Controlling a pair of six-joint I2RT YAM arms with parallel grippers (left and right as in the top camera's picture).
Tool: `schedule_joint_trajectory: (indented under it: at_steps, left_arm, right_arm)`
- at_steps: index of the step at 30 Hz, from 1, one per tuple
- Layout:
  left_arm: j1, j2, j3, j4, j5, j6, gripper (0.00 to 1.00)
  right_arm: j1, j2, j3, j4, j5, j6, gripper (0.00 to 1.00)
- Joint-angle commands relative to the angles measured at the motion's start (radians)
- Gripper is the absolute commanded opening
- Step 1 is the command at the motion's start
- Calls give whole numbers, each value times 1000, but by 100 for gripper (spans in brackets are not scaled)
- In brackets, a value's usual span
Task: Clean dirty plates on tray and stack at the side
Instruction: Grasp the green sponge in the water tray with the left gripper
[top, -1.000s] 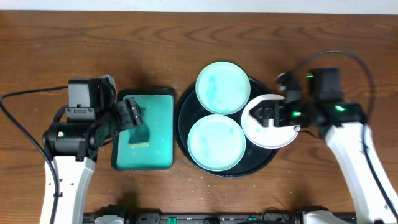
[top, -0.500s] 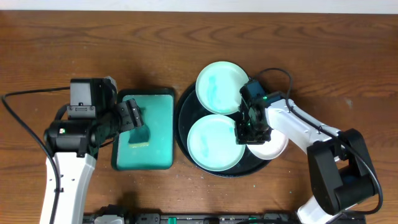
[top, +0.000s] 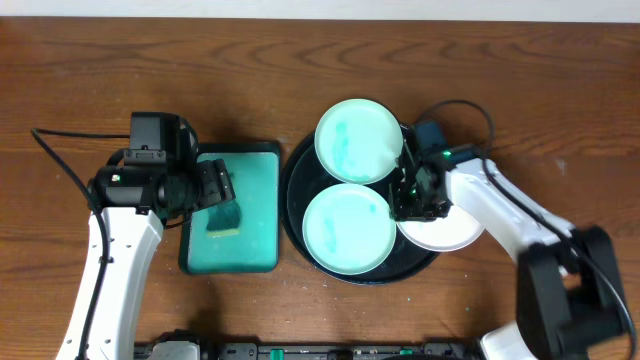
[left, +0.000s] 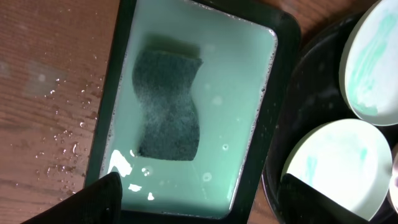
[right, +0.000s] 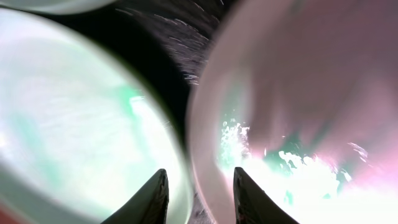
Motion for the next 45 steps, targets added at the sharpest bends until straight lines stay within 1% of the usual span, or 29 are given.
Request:
schedule_joint_trajectory:
  at_steps: [1,4,6,10,12,17,19,21,22,26,30,33,36,39,40,41,42,45]
  left_arm:
    - [-2,-10,25,-17,5,18,80]
    - [-2,-10,25,-19,5,20,80]
    - [-1,-10,25,-19,0,21,80]
    - [-1,-10,25,-19,0,21,80]
    - [-2,-10,25,-22,0,21,80]
    - [-2,-10,25,-28,-1,28,80]
    - [-1,-9,25,-28,-6,28,80]
    - [-2,-5,25,-28,-6,28,80]
    - [-2,-3,24,-28,-6,28,80]
    - [-2,18,-9,-15,-6,26,80]
    - [-2,76,-72,30,-6,9,77]
    - [-2,150,-105,84,-9,-3,76]
    - [-2,254,-134,128,-74,-64,73]
    - [-2,369,-137,204,-96,-66,70]
    - [-2,392,-137,232,-96,-65,66]
    - [-2,417,-137,267,-93,-65,59]
    - [-2,436,-137,298,-79,-65,49]
    - [-2,455,-137,345,-50,-66,24]
  right_arm:
    - [14,-128,20,-35,8,-39,33]
    - [48,-138,16,-82,9,-27,33]
    - [88,-126,-20,-87,15,17,34]
    - [132,-82,-103,-5,21,79,35]
    - [134,-43,-137,39,82,109,36]
    - [108,27,-154,91,71,92,37]
    - [97,31,-154,95,80,92,34]
    - [75,31,-154,111,106,92,9]
    - [64,31,-154,125,115,92,2]
    - [8,31,-154,177,119,98,1]
    - [-35,31,-154,208,110,101,1]
    - [-37,31,-154,212,108,99,1]
    - [-36,31,-154,211,108,99,1]
    - [-36,31,-154,210,108,99,1]
    - [-36,31,-154,211,108,100,1]
    - [-36,31,-154,211,108,100,1]
    - [-36,31,-154,211,108,100,1]
    - [-36,31,-154,211,108,100,1]
